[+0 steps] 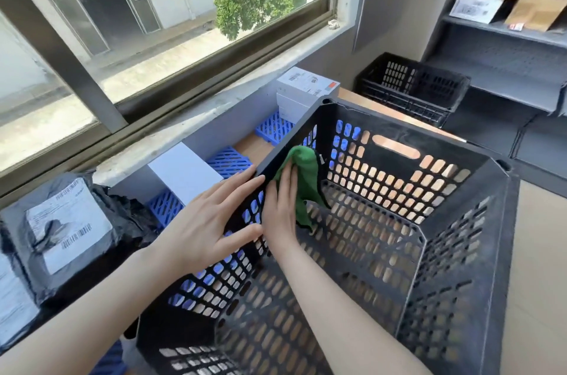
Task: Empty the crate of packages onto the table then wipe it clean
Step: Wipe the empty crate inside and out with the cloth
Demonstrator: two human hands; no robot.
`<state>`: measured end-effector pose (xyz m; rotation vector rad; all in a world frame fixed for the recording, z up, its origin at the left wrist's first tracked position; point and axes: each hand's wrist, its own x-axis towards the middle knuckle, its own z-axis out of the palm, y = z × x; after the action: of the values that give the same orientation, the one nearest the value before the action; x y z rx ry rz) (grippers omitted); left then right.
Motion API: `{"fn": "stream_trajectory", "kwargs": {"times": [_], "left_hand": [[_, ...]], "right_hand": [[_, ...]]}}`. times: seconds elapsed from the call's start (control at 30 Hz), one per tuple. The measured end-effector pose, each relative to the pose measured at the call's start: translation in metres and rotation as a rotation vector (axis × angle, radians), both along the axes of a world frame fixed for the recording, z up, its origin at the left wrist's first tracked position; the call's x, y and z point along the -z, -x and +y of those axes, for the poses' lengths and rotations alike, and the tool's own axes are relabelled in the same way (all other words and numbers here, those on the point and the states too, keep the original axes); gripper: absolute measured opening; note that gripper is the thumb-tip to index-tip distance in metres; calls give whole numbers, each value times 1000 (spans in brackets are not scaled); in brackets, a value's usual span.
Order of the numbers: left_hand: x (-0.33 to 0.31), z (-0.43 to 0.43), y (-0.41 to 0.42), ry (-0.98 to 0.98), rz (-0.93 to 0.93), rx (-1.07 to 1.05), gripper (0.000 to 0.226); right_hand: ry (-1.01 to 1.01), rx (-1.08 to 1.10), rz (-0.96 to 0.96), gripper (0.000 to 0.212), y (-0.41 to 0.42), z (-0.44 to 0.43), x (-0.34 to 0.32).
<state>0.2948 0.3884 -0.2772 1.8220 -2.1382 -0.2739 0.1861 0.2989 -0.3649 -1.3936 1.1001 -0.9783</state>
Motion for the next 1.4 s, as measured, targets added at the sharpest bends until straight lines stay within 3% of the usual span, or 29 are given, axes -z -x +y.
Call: {"fn": "stream_trajectory", "kwargs": {"times": [0.23,0.37,0.47,0.77,0.93,1.27,1.4], "left_hand": [[-2,-1,2,-28,0,2,75],[-4,-2,3,-30,4,10,75],[-7,-1,3,-36,18,14,76],[-8,0,4,-56,11,1,76],[-9,0,6,-67,1,-2,77],[-10,-1,5,-81,17,0,76],[-10,-1,5,-80,15,-10,75]], "right_hand": [[-117,146,-129,50,-14,-32,4],[100,140,-159,50,-23,-25,-23],[138,169,-153,53,-28,-29,-29],[-178,238,-261,54,-22,-84,17],[-365,248,-318,64,-15,-94,36],[-185,225,-293,55,-23,-76,11],[-256,249,-317,70,-26,-82,28]]}}
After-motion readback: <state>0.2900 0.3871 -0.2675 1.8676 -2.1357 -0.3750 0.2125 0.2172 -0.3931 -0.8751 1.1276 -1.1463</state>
